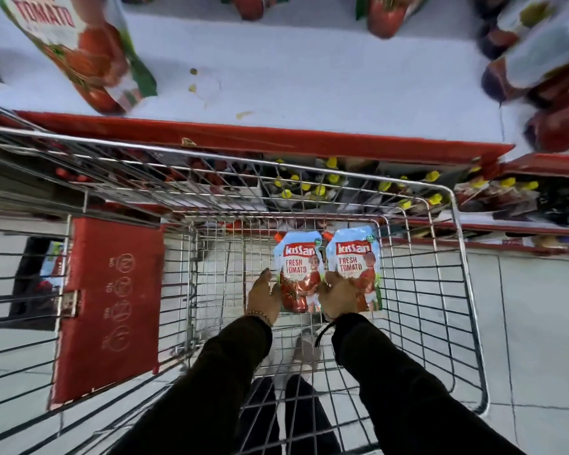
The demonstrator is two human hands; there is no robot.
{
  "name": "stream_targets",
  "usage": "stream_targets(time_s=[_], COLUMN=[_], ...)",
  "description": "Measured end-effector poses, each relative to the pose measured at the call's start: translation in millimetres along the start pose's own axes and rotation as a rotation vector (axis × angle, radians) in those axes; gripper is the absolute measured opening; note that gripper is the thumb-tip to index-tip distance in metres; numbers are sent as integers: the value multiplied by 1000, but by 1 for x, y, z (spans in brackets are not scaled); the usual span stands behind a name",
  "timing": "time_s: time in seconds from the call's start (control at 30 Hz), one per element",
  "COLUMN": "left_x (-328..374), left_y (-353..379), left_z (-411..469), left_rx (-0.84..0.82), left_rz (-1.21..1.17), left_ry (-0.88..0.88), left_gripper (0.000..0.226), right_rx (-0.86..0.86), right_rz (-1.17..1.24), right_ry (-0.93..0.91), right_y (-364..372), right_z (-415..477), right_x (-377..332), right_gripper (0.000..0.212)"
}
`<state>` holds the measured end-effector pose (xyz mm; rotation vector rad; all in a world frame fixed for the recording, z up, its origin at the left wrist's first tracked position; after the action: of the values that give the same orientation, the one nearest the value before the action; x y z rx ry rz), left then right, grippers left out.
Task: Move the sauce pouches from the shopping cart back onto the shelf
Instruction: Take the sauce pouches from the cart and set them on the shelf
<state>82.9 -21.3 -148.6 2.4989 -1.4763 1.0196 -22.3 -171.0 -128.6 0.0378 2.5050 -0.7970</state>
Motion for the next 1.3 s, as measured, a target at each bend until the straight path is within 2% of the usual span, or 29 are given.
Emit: stream_targets(time_s=[0.13,0.27,0.4,0.57,0.7,0.97,1.2,1.3], left_x=[-10,-19,-11,-5,25,85,141,164], left_y=[5,1,-10,-23,-44,-91,-130,-145], left_z=[29,45,30,-3,-41,-119,-181,-200], left_rx=[23,87,169,212,257,336,449,512], left_rz=[-38,-126,-24,-106,-66,-136,-136,-135], left_ry=[-36,-104,-96,-48,65,264,474,569], left_gripper=[32,25,25,17,18,17,18,17], right_rx=[-12,29,21,48,43,131,198,221], right_rz=[-67,-61,-12,93,123,211,381,366], right_ry=[18,50,42,20,-87,-242,-394,-458], right_y=[7,4,2,-12,-33,-82,-124,-142], right_z=[16,27,23,-3,-31,-103,-155,-171], right_x=[6,12,12,-1,-29,-93,-145,-168], right_gripper=[20,21,25,19,16,16,17,14])
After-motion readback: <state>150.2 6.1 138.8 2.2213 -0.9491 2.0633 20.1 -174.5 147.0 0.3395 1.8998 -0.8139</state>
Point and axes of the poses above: each hand's wrist, its own z-axis towards the middle knuckle, its own y-axis out of the palm, x = y × z, the point moved 8 cm from there along z, towards the middle knuckle, and after that the axes turned 6 degrees about -x, right-handed, at the moved point
